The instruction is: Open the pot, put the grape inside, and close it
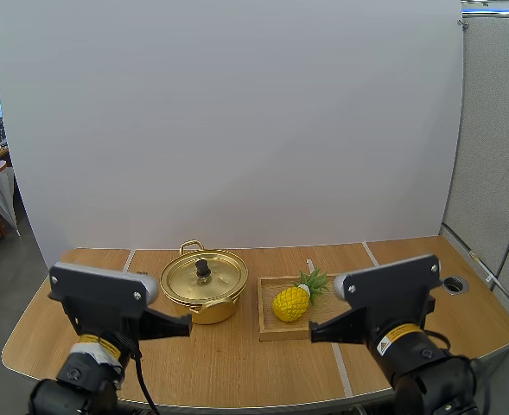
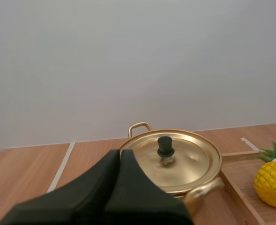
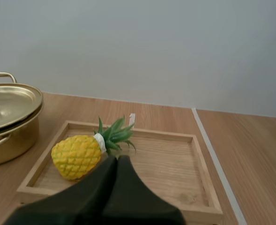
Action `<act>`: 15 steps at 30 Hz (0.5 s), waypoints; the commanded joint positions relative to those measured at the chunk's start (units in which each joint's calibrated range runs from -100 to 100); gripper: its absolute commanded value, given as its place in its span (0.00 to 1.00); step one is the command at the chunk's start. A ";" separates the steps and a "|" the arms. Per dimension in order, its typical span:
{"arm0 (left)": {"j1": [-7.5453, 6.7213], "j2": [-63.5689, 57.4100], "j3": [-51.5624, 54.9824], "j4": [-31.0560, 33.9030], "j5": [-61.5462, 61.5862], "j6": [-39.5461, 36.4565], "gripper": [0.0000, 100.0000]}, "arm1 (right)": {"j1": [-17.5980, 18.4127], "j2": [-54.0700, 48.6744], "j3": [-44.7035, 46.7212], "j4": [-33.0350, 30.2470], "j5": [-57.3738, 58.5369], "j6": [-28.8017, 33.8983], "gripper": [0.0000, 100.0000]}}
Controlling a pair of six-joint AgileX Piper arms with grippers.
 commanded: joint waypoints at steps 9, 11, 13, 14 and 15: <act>1.59 -0.30 1.40 0.40 12.93 -5.31 0.02 | -0.26 -0.40 3.88 -0.33 3.27 -0.23 0.00; 1.83 -0.30 1.40 0.40 12.93 -5.31 0.02 | -0.26 -0.40 3.88 -0.33 3.44 -0.23 0.00; 1.83 -0.30 1.40 0.40 12.93 -5.31 0.02 | -0.26 -0.40 3.88 -0.33 3.44 -0.23 0.00; 1.83 -0.30 1.40 0.40 12.93 -5.31 0.02 | -0.26 -0.40 3.88 -0.33 3.44 -0.23 0.00; 1.83 -0.30 1.40 0.40 12.93 -5.31 0.02 | -0.26 -0.40 3.88 -0.33 3.44 -0.23 0.00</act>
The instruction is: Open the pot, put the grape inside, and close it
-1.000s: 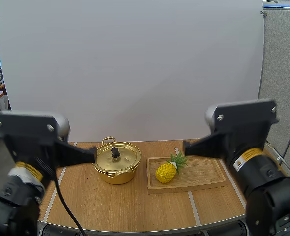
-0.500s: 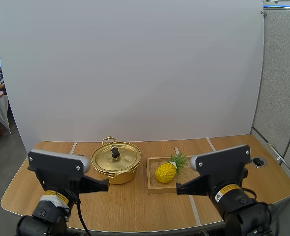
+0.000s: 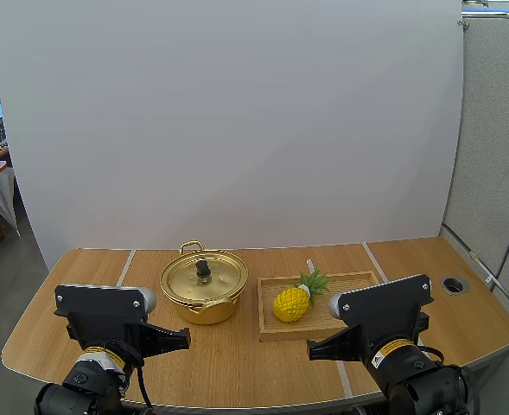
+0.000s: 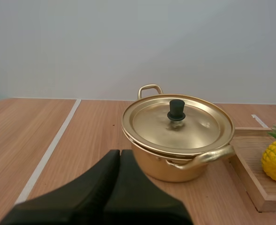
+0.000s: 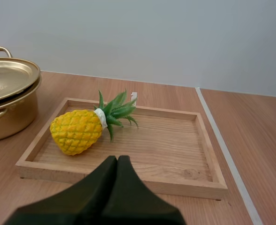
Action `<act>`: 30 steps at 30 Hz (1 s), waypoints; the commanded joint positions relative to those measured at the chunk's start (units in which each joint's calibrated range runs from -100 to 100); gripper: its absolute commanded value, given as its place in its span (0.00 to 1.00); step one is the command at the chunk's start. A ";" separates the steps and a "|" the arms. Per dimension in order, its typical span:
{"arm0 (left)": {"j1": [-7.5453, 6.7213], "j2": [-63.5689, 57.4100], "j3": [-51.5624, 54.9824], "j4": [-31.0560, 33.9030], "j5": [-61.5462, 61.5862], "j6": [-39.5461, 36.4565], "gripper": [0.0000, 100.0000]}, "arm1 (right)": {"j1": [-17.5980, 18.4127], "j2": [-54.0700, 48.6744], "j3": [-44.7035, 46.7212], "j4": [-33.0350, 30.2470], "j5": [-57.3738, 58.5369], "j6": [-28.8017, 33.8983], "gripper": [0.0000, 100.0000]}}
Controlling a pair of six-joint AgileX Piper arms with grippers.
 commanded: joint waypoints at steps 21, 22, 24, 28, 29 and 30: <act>0.10 -0.30 0.14 0.40 -1.66 -0.66 0.02 | -0.26 -0.27 0.00 -0.23 -0.03 -0.23 0.00; 0.10 -0.30 0.14 0.40 -1.66 -0.66 0.02 | -0.26 -0.27 0.00 -0.23 -0.03 -0.23 0.00; 0.10 -0.30 0.14 0.40 -1.66 -0.66 0.02 | -0.26 -0.27 0.00 -0.23 -0.03 -0.23 0.00; 0.10 -0.30 0.14 0.40 -1.66 -0.66 0.02 | -0.26 -0.27 0.00 -0.23 -0.07 -0.23 0.00; 0.10 -0.30 0.14 0.40 -1.66 -0.66 0.02 | -0.26 -0.27 0.00 -0.23 -0.07 -0.23 0.00; 0.10 -0.30 0.14 0.40 -1.66 -0.66 0.02 | -0.26 -0.27 0.00 -0.23 -0.07 -0.23 0.00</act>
